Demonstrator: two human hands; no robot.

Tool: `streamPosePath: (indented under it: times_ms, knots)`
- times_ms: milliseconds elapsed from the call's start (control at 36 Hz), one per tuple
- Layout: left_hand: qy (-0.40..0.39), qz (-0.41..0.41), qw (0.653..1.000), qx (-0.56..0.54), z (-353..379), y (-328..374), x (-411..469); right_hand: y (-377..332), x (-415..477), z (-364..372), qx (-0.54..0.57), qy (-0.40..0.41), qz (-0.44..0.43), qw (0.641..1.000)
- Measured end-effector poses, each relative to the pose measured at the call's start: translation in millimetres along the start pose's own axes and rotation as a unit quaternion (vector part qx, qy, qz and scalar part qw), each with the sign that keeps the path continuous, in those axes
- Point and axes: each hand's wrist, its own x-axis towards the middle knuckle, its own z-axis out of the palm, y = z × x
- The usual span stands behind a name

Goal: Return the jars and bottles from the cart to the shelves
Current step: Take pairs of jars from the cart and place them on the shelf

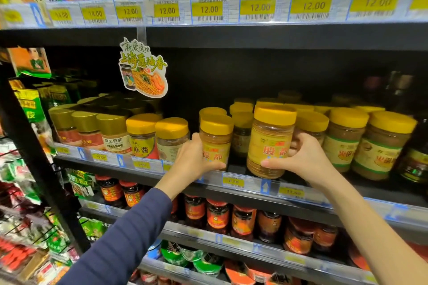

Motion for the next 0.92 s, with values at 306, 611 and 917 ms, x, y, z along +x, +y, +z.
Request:
streamPosePath:
  times_ms: [306, 611, 917]
  knots:
    - [0.041, -0.014, 0.998, 0.033, 0.2, -3.0, -4.2, 9.4, 12.0, 11.8, -0.048, 0.011, 0.011, 0.999]
    - [0.046, -0.037, 0.997, 0.058, -3.3, -3.7, -6.3, 6.2, 20.5, 31.6, -0.166, -0.014, 0.038, 0.985]
    - [0.058, -0.032, 0.995, 0.072, -3.4, -1.5, -8.5, 12.6, 26.3, 39.9, -0.223, -0.017, 0.046, 0.974]
